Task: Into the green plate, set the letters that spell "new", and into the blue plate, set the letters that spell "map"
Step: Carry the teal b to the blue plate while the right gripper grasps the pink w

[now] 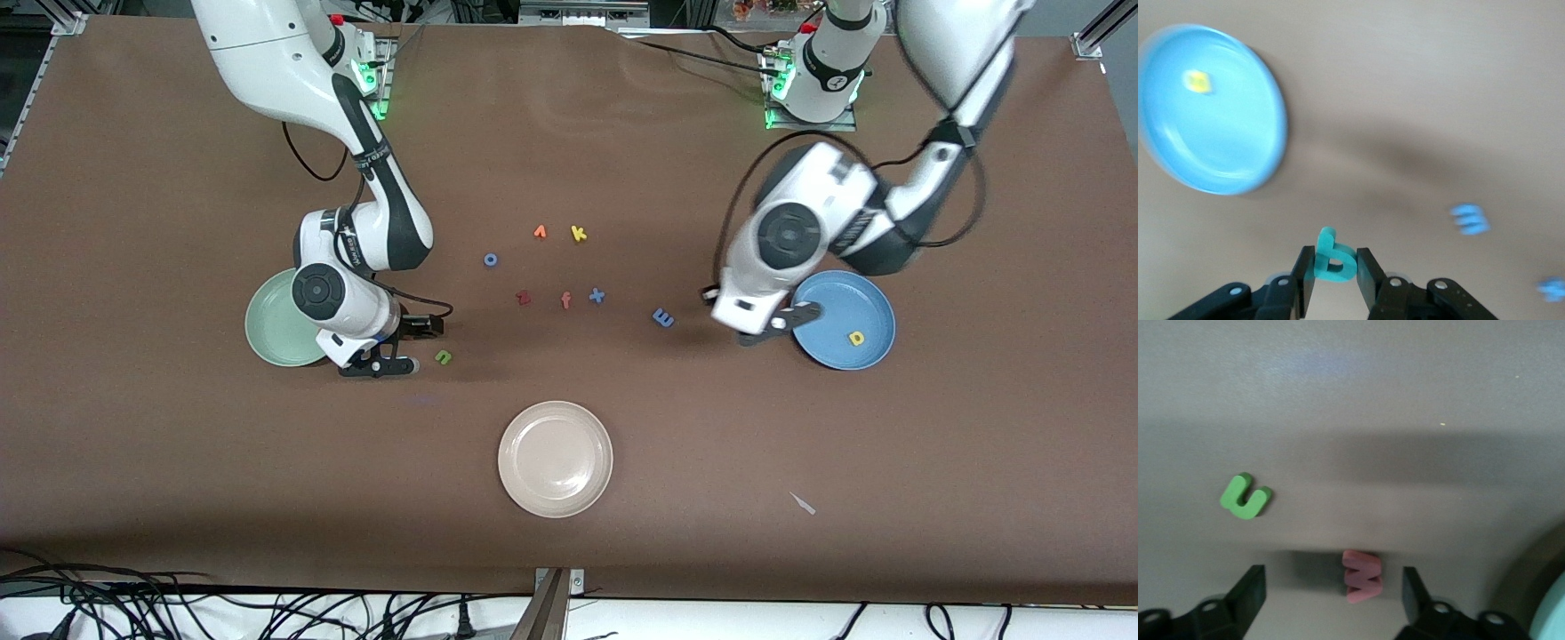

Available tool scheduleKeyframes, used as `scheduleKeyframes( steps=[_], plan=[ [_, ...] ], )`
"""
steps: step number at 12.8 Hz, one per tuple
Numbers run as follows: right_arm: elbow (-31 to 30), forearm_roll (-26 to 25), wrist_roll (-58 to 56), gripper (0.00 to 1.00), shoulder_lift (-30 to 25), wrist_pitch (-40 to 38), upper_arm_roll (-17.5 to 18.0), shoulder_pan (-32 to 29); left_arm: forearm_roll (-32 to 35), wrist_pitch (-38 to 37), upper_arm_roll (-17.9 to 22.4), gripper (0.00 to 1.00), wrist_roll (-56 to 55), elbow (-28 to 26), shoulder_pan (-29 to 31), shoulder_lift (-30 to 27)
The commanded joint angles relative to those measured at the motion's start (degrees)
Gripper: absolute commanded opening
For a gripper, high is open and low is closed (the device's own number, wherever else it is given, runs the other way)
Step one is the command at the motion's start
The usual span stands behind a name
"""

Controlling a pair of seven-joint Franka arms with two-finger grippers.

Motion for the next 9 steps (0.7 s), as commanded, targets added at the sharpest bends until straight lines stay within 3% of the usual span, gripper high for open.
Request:
scheduleKeyframes(
  steps=[1,3,6,8,9],
  plan=[
    [0.51,0.72,-0.47,0.82,1.09,0.28,-0.32,0.1,-1.3,-3.22,-0.81,0.01,15.24,-2.04,9.55,-1.76],
    [0.51,0.28,-0.47,0.77,1.35,0.28,-0.32,0.1,-0.6,-2.79,-0.2,0.02,22.64,-2.74,14.14,0.25],
    [0.07,0.1,-0.91,0.64,1.35,0.2,-0.41,-0.07,7.47,1.07,-0.02,0.05,24.69,-2.92,17.84,8.59],
    [-0.02,0.1,-0.91,0.5,1.26,0.2,-0.41,-0.07,9.06,4.06,0.07,0.07,24.78,-3.35,19.95,11.41],
    [-0.11,0.01,-0.91,0.44,1.26,0.2,-0.5,-0.07,9.24,4.25,0.07,0.14,24.78,-3.44,19.96,11.86]
  ],
)
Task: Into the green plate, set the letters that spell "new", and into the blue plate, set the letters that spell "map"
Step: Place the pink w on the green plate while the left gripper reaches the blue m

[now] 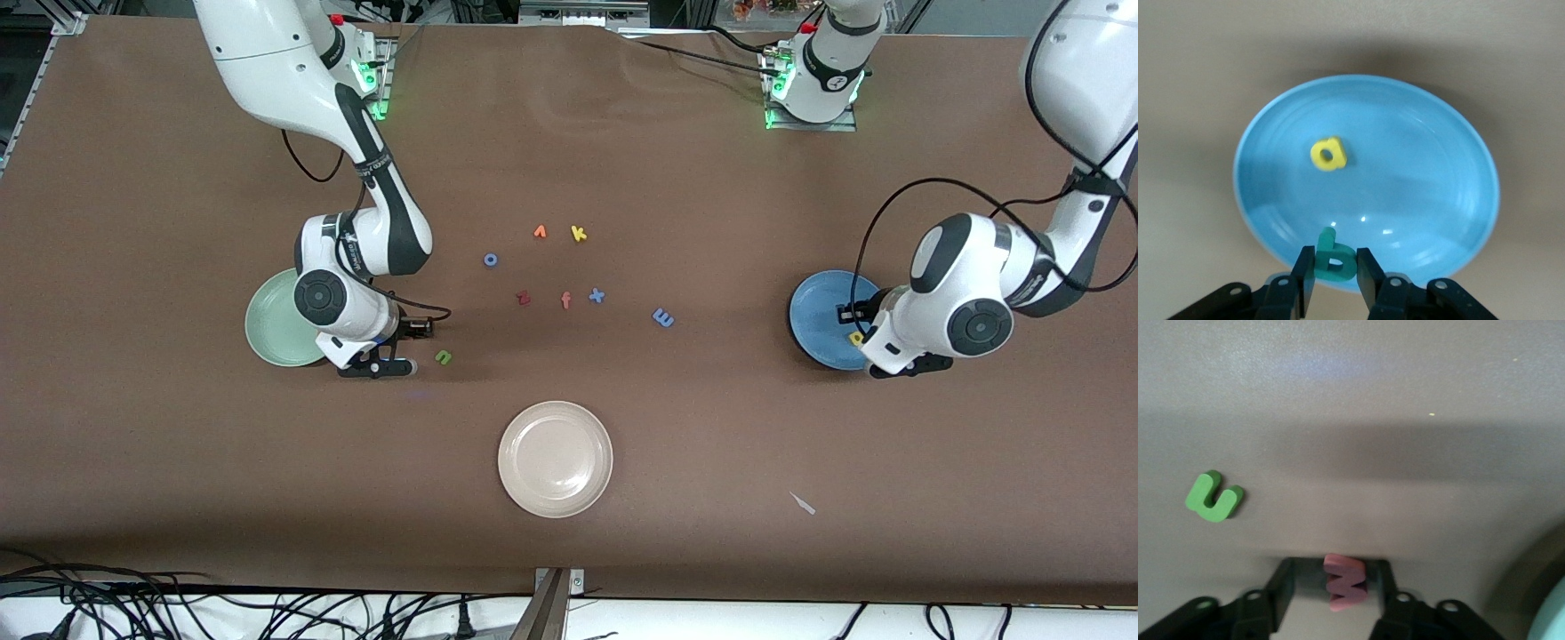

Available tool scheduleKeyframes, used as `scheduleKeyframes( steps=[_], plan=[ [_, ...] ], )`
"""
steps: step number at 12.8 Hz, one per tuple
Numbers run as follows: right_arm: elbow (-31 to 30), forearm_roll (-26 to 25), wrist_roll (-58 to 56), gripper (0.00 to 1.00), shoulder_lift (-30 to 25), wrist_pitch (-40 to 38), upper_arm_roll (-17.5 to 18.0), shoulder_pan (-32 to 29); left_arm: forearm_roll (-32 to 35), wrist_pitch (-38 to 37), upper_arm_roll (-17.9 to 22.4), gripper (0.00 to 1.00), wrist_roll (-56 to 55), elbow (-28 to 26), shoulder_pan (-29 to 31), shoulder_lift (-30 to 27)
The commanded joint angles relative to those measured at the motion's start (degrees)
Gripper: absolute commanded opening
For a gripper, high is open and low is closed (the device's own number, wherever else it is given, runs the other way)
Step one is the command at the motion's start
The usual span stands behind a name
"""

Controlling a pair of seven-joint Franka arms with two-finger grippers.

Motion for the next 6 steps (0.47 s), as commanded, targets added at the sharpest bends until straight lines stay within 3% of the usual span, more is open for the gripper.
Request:
scheduleKeyframes(
  steps=[1,2,4,6],
  plan=[
    [-0.04,0.19,-0.72,0.36,0.2,0.18,-0.07,-0.03,1.93,0.72,-0.88,0.2,0.82,0.22,0.93,1.82],
    [-0.04,0.19,-0.72,0.29,0.2,0.18,-0.07,-0.03,1.93,0.72,-0.88,0.41,0.82,0.05,0.93,1.82],
    [0.05,0.19,-0.72,0.17,0.2,0.1,-0.07,-0.21,1.75,-0.15,-1.41,1.0,-0.32,-0.13,0.32,1.04],
    [0.92,0.45,-0.54,0.07,-0.41,-0.52,-0.16,-0.21,0.96,-2.17,-5.6,1.0,-6.44,0.83,0.23,-1.07]
  ],
)
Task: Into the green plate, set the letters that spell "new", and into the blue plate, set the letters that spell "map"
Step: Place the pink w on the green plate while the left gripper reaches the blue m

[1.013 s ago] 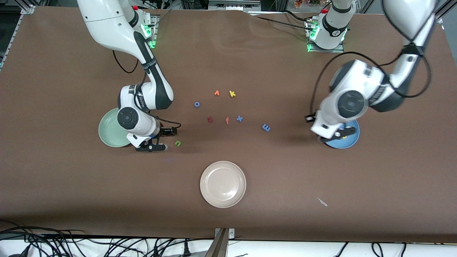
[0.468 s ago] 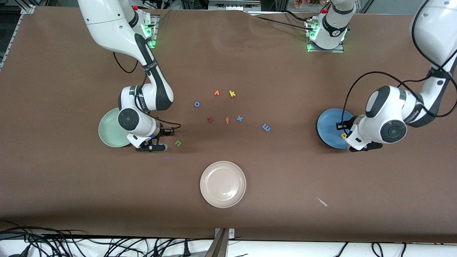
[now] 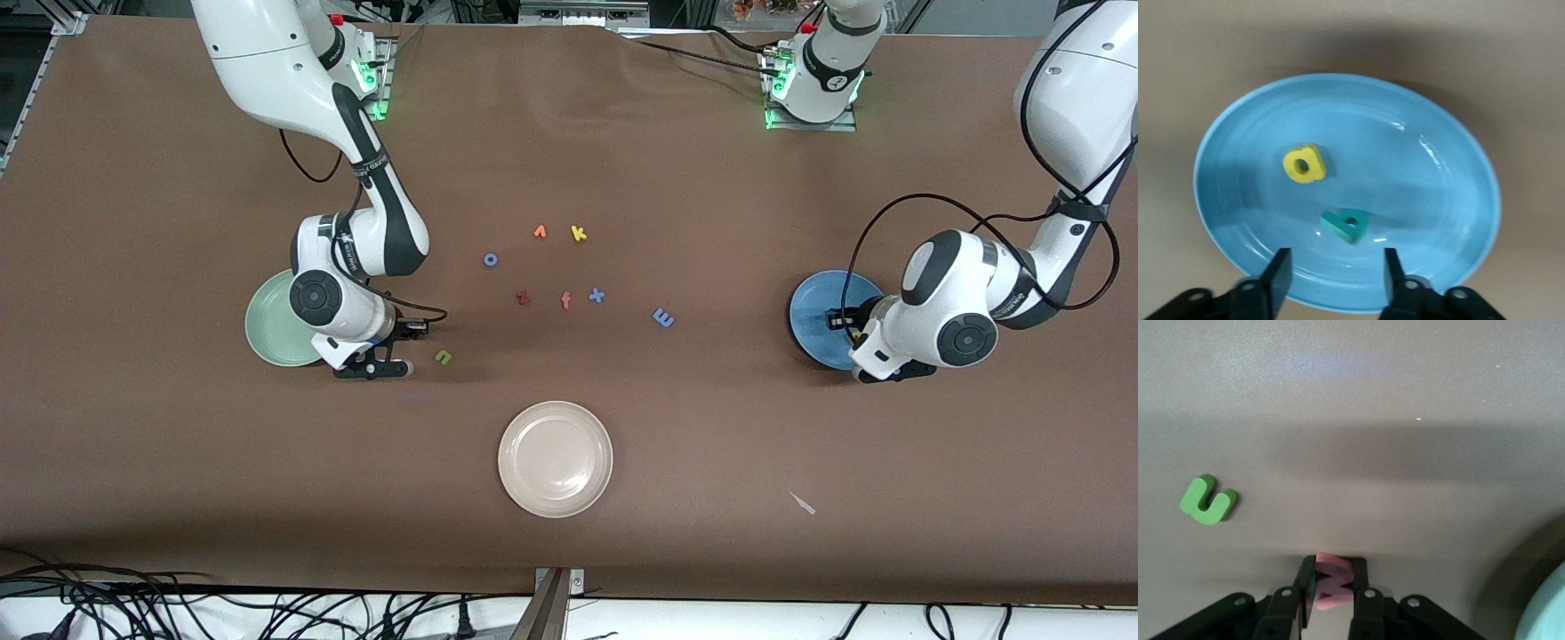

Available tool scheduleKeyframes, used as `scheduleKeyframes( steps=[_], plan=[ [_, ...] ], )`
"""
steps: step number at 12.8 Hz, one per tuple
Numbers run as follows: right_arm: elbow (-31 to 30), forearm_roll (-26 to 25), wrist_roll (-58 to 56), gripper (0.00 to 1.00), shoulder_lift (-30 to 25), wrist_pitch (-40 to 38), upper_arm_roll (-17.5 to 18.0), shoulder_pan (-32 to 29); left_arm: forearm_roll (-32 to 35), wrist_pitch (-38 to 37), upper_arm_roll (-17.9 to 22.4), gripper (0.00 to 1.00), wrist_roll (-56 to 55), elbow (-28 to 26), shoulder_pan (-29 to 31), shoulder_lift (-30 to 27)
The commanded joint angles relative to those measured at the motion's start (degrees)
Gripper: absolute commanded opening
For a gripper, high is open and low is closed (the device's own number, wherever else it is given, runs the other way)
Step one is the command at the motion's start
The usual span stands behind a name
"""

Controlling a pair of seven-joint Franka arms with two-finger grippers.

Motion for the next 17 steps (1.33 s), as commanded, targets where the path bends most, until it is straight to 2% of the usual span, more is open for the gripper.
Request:
scheduleKeyframes(
  steps=[1,3,4,6,7,9,11,13,16,17],
  plan=[
    [2.17,0.31,-0.86,0.05,-0.87,-3.08,-0.68,-0.36,0.42,-2.78,-7.01,1.0,-10.13,0.47,-0.36,-3.65],
    [5.42,0.39,-2.53,0.05,-1.14,-10.98,-4.1,-0.45,0.42,-2.43,-13.17,1.0,-23.04,0.56,-1.14,-3.48],
    [5.43,0.3,-3.58,0.05,-2.1,-12.76,-4.81,-0.36,0.33,-2.08,-14.59,1.0,-28.94,0.82,-3.06,-3.22],
    [3.51,0.13,-6.99,0.05,-4.29,-13.39,-7.0,-0.36,0.59,1.49,-14.0,1.0,-39.67,2.75,-10.08,-1.29],
    [2.02,0.13,-9.89,0.05,-5.44,-13.39,-8.23,-0.36,0.94,6.13,-13.21,1.0,-45.72,2.75,-12.72,-0.68],
    [-0.7,0.21,-15.17,0.05,-6.67,-13.05,-10.69,-0.36,1.3,13.97,-9.09,0.97,-56.2,2.75,-18.08,0.73],
    [-5.18,0.21,-18.69,0.05,-9.39,-10.07,-12.1,-0.36,1.21,19.43,-2.95,0.95,-62.19,2.84,-25.02,1.44],
    [-12.54,0.13,-20.81,0.05,-13.25,-2.63,-12.37,-0.36,1.21,22.43,3.12,0.95,-66.24,2.84,-30.74,2.84],
    [-21.18,0.3,-22.75,0.08,-15.47,9.34,-12.2,-0.36,1.21,22.44,4.2,0.88,-68.2,2.67,-32.08,3.89],
    [-21.2,0.39,-22.75,0.29,-15.47,9.28,-12.2,-0.36,1.38,22.79,4.2,0.86,-68.11,2.84,-32.17,5.47]
  ],
)
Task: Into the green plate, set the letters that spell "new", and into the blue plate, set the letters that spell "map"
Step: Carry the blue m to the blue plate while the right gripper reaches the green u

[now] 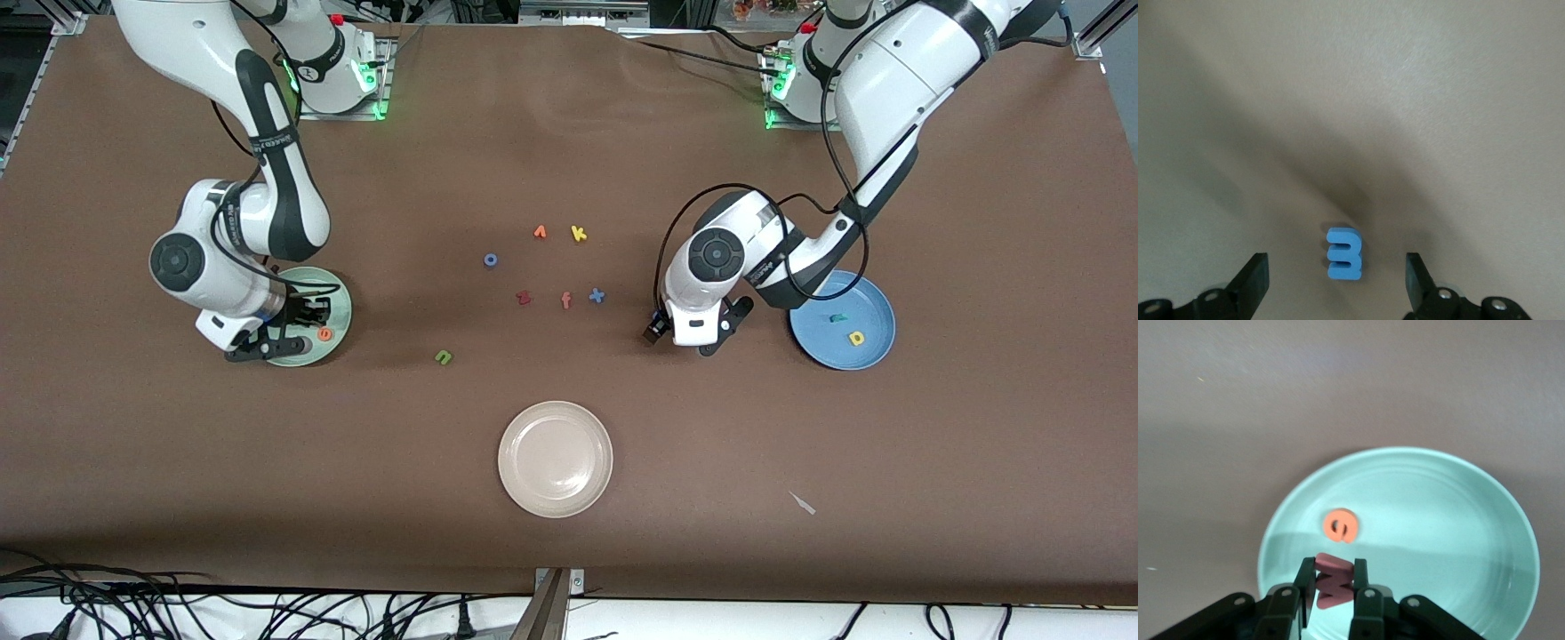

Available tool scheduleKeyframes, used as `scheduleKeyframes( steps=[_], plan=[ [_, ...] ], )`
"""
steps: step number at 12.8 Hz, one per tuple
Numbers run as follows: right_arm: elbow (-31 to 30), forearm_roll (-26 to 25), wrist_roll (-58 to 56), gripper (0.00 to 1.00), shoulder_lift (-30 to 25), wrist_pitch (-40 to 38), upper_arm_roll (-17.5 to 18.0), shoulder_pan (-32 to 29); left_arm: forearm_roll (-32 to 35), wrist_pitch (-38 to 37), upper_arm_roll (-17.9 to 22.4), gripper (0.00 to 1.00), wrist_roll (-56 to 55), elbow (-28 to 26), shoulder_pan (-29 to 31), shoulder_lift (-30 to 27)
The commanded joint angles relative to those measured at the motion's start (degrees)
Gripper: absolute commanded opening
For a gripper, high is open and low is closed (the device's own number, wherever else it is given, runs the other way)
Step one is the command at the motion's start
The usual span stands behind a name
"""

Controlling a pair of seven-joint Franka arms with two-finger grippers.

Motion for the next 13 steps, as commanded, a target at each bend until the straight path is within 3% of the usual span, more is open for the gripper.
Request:
scheduleKeyframes(
  steps=[1,2,5,8,11,13],
  plan=[
    [-3.24,0.39,-0.88,0.89,-2.85,2.13,0.26,0.36,1.38,1.04,0.44,0.82,-1.45,1.34,-0.61,2.53],
    [-1.4,0.39,-1.04,1.0,-2.59,0.21,0.26,0.27,1.3,1.31,0.44,0.79,-1.45,1.25,-0.61,2.89],
    [6.06,0.65,2.71,1.0,-1.54,-10.16,0.26,0.36,1.12,2.54,0.44,0.72,-1.54,1.25,-0.61,4.03],
    [9.67,1.0,6.42,1.0,1.35,-10.27,0.7,2.11,1.12,2.63,0.44,0.59,-1.54,1.16,-0.61,4.56],
    [14.16,1.62,12.55,1.0,4.44,-10.09,2.62,3.96,1.21,2.64,0.44,0.4,-1.45,1.16,-0.61,4.56],
    [17.49,2.4,19.4,1.0,6.89,-9.92,4.64,4.05,1.21,2.55,0.44,0.21,-1.02,1.16,-0.61,4.56]
  ],
)
